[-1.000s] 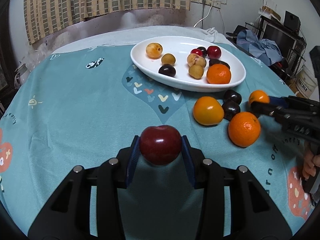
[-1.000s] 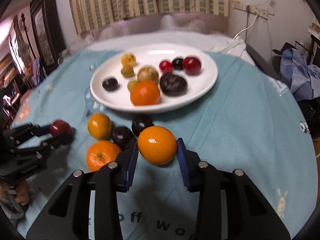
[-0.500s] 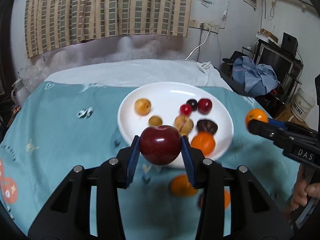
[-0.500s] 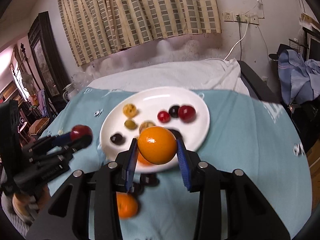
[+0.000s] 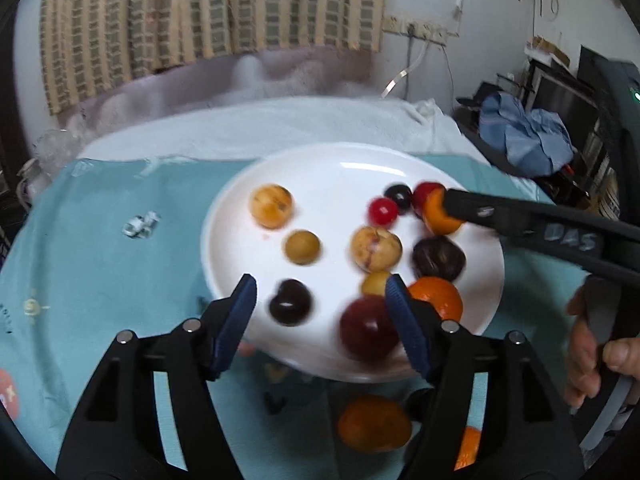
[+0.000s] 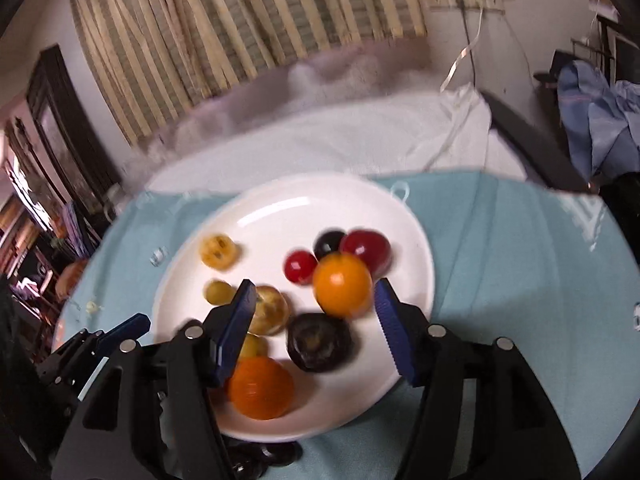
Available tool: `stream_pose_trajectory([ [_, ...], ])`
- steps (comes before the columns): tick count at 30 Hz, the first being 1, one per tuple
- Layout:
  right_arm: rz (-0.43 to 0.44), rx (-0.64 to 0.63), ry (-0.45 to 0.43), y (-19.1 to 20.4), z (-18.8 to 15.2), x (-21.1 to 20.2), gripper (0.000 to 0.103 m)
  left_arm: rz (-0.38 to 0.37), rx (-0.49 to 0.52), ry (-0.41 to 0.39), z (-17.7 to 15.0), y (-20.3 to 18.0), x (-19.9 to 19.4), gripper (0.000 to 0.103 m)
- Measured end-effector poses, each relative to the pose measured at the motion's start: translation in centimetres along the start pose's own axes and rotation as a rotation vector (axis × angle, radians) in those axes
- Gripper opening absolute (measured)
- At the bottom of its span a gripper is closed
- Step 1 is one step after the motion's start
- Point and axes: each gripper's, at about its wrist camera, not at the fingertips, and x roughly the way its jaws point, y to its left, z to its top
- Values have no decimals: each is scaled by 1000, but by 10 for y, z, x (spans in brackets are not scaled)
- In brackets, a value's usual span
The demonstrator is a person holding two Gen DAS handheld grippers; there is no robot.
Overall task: Organize fruits
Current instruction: 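Place the apple and persimmon on the plate, opening both tools, then move both open tools back toward the remaining fruits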
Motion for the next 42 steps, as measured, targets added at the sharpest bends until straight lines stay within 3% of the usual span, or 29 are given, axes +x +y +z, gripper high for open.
stream_pose_trajectory([
  [2,18,-6,-41,5,2,-24,62,5,-29,-20,-1,10,-16,70],
  [4,44,-6,-65,11,1,-47,65,26,-49,-32,-6,17,-28,79],
  [7,71,-7,-73,20,-14,-80,74,43,-50,-29,-27,24,-47,79],
  [11,80,10,-93,15,-52,-103,75,46,-30,-5,-52,20,-56,79],
  [15,31,11,-47,3,-84,-100,75,52,24,0,-64,5,-56,80],
  [21,50,20,25,7,-89,-87,75,63,86,8,-69,-10,-48,80],
  [30,14,-150,47,41,-104,-83,75,91,133,27,-73,-21,-35,83],
  [42,-11,-186,92,45,-112,-70,75,83,130,29,-73,-20,-31,87],
])
